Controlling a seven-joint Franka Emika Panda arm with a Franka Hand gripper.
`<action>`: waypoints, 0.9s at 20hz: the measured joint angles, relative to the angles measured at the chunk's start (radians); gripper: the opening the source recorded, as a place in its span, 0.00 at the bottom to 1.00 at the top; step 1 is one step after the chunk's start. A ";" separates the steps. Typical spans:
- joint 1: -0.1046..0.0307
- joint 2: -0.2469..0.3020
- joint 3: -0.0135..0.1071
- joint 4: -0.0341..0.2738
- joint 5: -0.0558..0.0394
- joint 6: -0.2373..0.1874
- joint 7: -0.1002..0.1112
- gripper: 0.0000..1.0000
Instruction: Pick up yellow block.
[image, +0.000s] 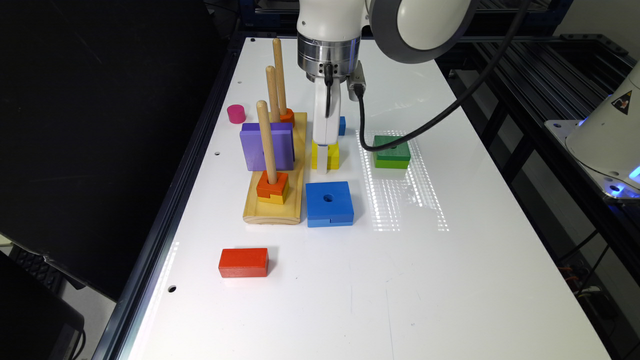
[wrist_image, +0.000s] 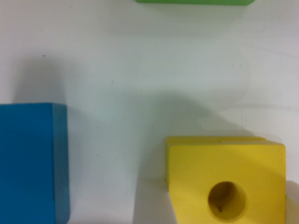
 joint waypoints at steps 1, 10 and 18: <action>0.000 0.000 0.000 0.000 0.0000 0.000 0.000 1.00; 0.000 0.000 0.000 0.000 0.0000 0.000 0.000 1.00; 0.000 0.000 0.000 0.000 0.0000 0.000 0.000 0.00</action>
